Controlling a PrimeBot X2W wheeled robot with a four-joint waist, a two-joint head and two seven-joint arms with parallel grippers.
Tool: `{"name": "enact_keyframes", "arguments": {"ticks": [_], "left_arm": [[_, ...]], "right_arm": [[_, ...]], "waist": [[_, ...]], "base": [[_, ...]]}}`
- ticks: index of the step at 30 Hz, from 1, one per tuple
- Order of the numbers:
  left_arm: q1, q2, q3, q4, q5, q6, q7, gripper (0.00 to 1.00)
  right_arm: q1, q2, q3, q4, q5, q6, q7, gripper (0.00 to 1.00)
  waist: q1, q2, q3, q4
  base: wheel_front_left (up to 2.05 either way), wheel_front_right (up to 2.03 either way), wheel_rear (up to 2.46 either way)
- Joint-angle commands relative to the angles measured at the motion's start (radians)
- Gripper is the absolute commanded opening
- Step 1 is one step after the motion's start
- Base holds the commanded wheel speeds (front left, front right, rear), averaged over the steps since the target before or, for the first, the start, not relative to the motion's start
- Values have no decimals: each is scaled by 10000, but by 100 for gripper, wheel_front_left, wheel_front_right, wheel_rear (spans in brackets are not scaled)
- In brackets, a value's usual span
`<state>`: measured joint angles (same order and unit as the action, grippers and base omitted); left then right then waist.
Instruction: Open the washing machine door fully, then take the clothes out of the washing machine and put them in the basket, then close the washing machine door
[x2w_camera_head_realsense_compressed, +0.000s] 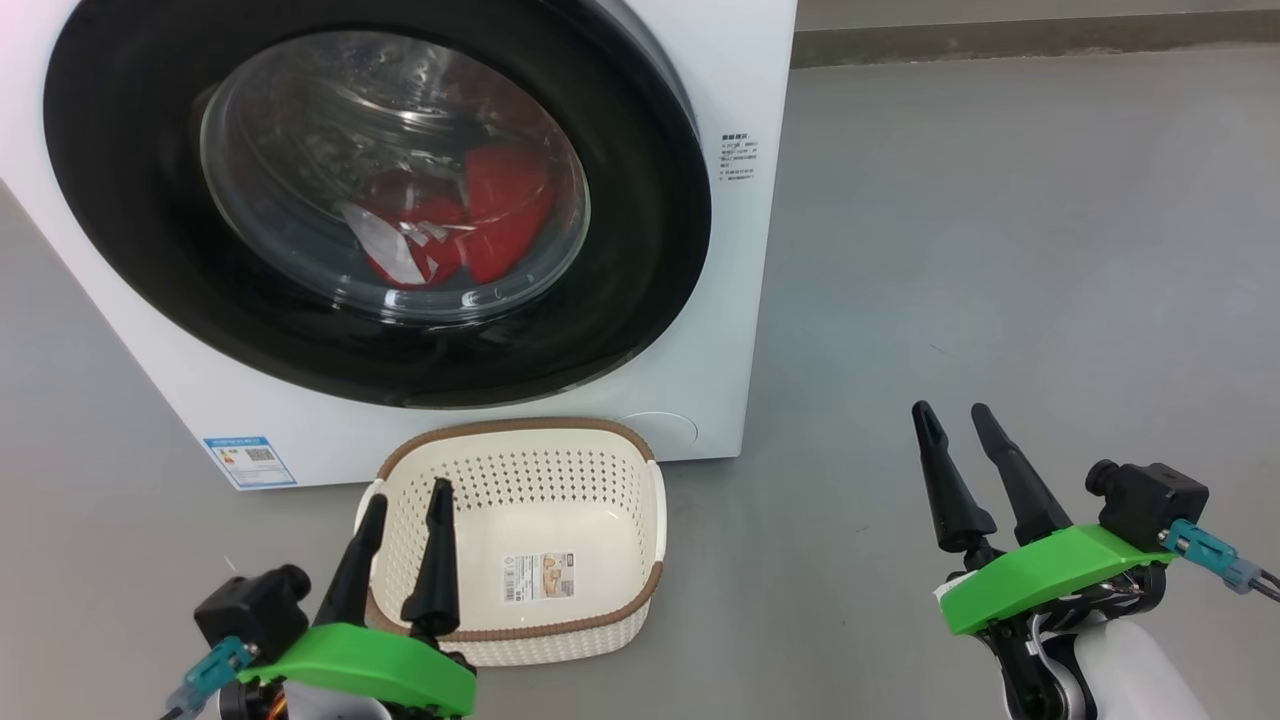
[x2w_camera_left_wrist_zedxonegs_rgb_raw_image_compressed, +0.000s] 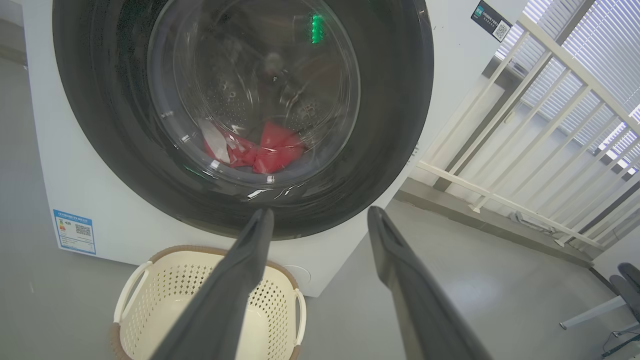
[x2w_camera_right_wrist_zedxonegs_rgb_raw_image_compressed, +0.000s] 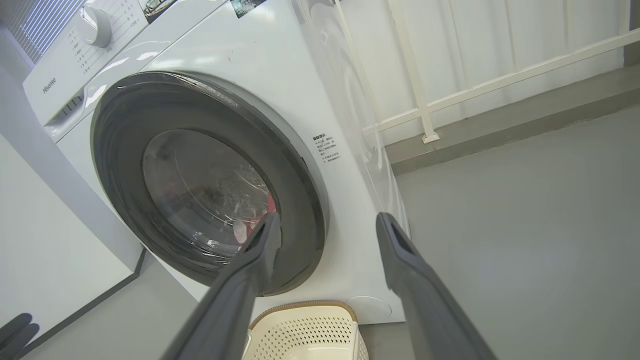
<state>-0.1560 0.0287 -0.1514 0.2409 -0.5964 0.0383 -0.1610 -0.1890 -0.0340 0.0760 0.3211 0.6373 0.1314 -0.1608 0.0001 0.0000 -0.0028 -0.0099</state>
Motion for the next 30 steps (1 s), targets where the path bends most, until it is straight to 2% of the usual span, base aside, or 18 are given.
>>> {"name": "enact_keyframes", "arguments": {"ticks": [1, 9, 21, 30], "left_arm": [[-540, 171, 153, -213, 391, 120, -147, 100], [-696, 227, -16, -160, 1319, 310, -384, 100], [-960, 310, -69, -285, 2502, 657, -710, 100], [-1148, 386, -64, -126, 3330, 990, -897, 100]], "right_arm": [[-497, -82, 138, -301, -454, -6, -155, 100], [-600, -104, -62, -568, -2246, -6, -391, 100], [-823, -134, -114, -576, -3544, -7, -714, 100], [-1079, -159, -240, -132, -4444, -7, -735, 100]], "waist": [[-1, 0, -6, -3], [-1, 0, -5, -20], [-1, 0, 68, -6], [-1, 0, 72, -2]], "base": [[0, 0, 0], [0, 0, 0], [0, 0, 0], [0, 0, 0]]}}
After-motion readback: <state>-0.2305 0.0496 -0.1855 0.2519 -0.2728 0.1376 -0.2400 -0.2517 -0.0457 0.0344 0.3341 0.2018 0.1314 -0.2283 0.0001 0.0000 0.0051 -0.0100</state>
